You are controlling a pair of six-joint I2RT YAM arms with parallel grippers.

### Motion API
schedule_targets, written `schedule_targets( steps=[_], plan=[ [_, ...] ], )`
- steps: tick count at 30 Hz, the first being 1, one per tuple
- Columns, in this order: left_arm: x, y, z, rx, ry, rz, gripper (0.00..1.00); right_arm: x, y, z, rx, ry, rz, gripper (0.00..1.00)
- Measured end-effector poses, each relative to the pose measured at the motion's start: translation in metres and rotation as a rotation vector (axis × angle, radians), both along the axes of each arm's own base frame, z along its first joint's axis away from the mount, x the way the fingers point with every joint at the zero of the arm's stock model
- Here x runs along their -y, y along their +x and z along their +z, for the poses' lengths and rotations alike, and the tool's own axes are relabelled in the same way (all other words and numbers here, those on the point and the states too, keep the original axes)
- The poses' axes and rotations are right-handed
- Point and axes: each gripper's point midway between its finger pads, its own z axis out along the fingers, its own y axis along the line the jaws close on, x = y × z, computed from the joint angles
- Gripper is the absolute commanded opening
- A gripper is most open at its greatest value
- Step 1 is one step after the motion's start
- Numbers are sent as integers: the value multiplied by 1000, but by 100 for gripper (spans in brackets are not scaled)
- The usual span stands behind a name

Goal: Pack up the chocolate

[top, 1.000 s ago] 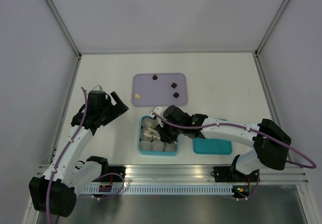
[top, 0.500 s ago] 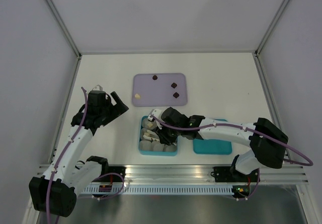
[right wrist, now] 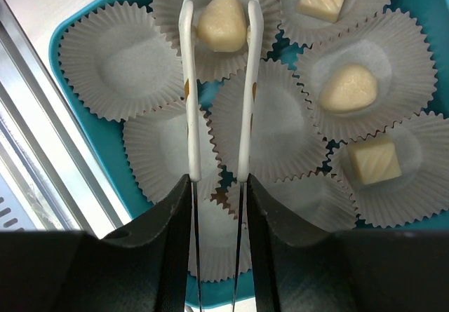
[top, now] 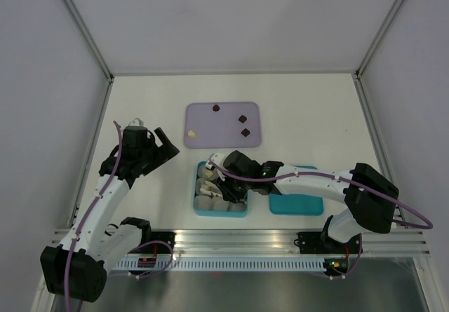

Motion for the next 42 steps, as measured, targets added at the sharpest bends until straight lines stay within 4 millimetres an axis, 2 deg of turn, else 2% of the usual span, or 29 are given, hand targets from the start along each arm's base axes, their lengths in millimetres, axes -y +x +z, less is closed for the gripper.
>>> schedule_targets(
  steps=[14, 26, 42],
  plan=[
    [0, 0, -1, -4, 1, 0, 100, 0, 0, -2, -8, -4, -15, 39],
    [0, 0, -1, -4, 2, 0, 100, -4, 0, 3, -18, 11, -35, 45],
    [0, 0, -1, -4, 2, -1, 100, -5, 4, 12, -4, 20, -55, 45]
  ],
)
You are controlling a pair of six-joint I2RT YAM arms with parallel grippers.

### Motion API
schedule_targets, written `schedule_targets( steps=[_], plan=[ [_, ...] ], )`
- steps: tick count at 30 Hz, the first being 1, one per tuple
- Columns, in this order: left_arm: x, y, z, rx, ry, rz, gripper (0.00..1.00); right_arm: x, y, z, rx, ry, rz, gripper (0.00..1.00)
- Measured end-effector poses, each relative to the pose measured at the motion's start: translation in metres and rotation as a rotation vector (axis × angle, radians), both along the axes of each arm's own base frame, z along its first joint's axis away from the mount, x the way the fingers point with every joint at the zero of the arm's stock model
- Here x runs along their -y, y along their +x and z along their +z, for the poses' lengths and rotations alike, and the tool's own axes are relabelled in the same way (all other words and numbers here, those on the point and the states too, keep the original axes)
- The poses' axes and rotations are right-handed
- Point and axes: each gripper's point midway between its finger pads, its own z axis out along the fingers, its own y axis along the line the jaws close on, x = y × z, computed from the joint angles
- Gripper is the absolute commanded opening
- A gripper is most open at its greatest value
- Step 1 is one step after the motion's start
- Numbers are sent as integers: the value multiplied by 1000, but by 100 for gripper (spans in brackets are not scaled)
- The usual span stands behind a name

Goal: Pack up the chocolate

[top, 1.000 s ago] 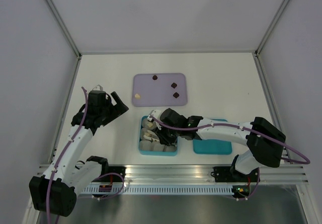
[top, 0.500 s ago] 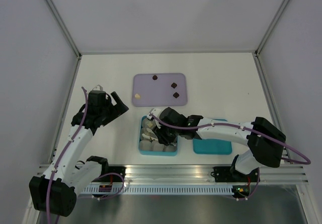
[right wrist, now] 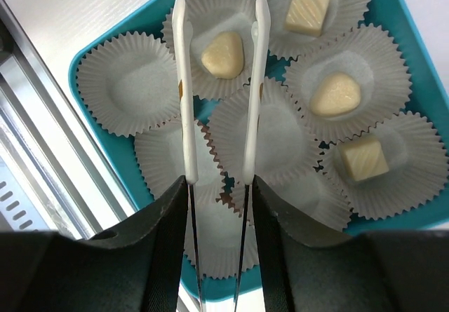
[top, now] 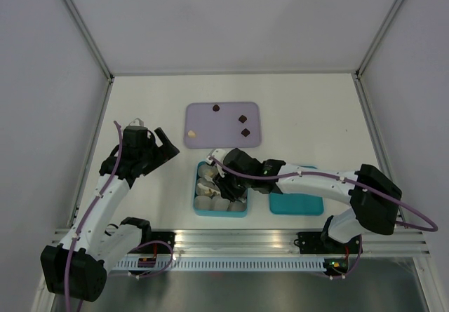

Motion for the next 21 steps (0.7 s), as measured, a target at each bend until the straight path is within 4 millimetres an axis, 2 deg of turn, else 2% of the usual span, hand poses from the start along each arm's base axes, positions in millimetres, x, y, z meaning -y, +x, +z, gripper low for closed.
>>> schedule_targets(
  steps=[4, 11, 16, 21],
  plan=[
    [0, 0, 0, 0, 0, 0, 99, 3, 1, 13, 18, 21, -16, 45],
    [0, 0, 0, 0, 0, 0, 100, 3, 17, 63, 108, 96, -91, 43],
    [0, 0, 0, 0, 0, 0, 100, 4, 44, 90, 150, 129, -170, 42],
    [0, 0, 0, 1, 0, 1, 100, 8, 98, 97, 157, 125, -274, 42]
  ],
)
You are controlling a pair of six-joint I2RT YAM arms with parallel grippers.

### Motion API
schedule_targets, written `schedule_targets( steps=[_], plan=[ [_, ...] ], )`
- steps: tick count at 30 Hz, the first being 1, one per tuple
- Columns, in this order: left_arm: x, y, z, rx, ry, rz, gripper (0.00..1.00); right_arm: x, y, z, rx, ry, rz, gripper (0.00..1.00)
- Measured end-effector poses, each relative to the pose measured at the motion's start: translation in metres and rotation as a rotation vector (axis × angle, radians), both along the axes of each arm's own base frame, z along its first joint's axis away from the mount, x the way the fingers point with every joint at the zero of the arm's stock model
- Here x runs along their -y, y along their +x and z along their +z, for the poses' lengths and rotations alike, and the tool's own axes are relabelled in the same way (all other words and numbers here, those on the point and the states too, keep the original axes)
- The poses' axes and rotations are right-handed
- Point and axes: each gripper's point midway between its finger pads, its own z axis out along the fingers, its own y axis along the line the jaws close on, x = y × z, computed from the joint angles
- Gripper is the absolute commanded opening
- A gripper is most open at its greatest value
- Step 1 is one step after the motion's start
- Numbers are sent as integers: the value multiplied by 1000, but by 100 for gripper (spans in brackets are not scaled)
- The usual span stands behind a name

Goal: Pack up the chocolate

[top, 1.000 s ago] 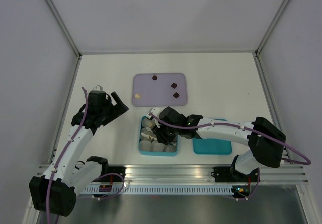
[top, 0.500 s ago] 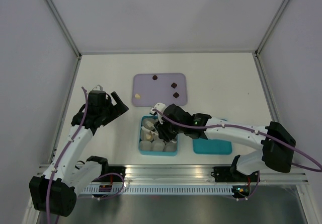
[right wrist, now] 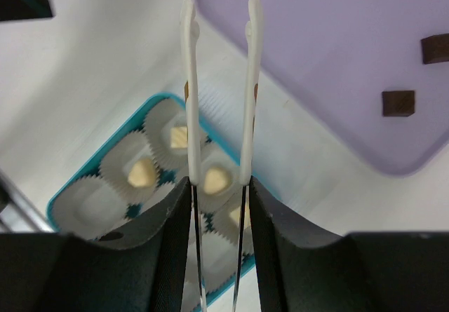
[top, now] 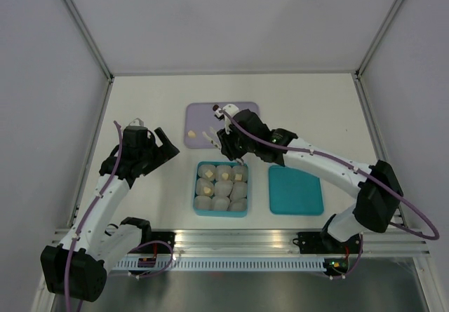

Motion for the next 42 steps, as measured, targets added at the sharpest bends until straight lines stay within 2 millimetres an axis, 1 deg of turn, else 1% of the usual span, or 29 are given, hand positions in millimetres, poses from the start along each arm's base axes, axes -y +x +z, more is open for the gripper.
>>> schedule_targets(
  steps=[1, 4, 9, 12, 15, 19, 24, 27, 34, 42],
  plan=[
    [0, 0, 0, 0, 0, 0, 99, 0, 11, -2, 2, -8, -14, 41],
    [0, 0, 0, 0, 0, 0, 100, -5, 35, -12, -5, -43, -25, 41],
    [-1, 1, -4, -13, 7, 3, 100, -20, 50, -42, -43, -122, 25, 42],
    [0, 1, -7, -29, 7, 2, 99, -30, 60, -54, -66, -157, 56, 41],
    [2, 0, -8, -35, -2, -8, 100, -40, 72, -59, -79, -171, 82, 42],
    [3, 0, -5, -31, -6, -11, 100, -50, 85, -60, -68, -174, 110, 42],
    [2, 5, 7, -3, 5, -19, 100, -68, 100, -66, -69, -181, 139, 43],
    [-1, 8, 11, 13, 30, -23, 100, -72, 104, -76, -83, -202, 156, 43],
    [-6, 9, 8, 4, 62, -21, 99, -74, 107, -97, -115, -246, 169, 45],
    [-6, 9, 5, -6, 69, -28, 99, -74, 108, -106, -131, -265, 166, 46]
  ],
)
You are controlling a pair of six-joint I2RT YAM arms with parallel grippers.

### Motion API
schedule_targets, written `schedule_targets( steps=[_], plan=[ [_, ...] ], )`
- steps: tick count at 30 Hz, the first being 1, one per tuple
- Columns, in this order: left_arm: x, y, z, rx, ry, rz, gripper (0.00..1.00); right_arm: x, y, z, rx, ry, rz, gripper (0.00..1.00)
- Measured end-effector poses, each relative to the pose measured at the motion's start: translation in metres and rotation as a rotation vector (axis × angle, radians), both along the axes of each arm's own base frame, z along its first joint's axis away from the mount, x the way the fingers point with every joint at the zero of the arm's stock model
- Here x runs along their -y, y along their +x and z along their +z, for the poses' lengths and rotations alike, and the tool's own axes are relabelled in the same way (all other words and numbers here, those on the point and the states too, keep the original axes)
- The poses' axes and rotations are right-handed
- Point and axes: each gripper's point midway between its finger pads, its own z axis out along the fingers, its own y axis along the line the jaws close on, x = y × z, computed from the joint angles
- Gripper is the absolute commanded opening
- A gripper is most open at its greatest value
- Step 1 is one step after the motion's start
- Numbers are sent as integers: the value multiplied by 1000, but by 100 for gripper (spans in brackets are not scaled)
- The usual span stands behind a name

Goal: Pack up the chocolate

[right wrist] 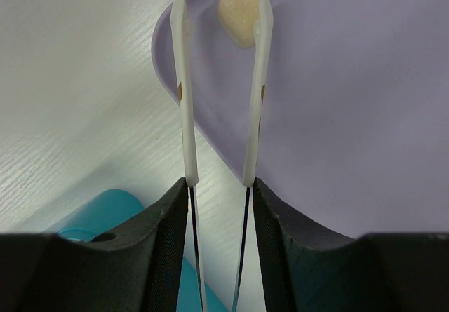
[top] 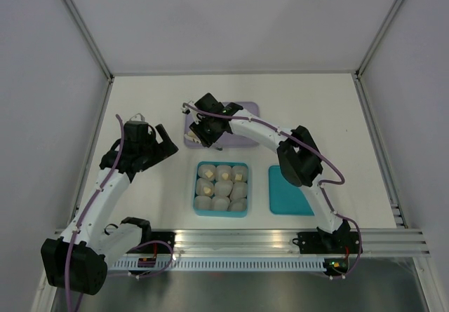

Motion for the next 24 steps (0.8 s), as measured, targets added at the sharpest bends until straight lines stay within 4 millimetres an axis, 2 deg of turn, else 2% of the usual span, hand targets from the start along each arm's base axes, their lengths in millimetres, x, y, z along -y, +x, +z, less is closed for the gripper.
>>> schedule_targets(
  steps=[12, 24],
  plan=[
    [0, 0, 0, 0, 2, -2, 100, -1, 6, -14, -11, -17, -13, 48],
    [0, 0, 3, 11, 0, -2, 100, -3, 15, -17, -1, -28, -24, 47]
  ],
)
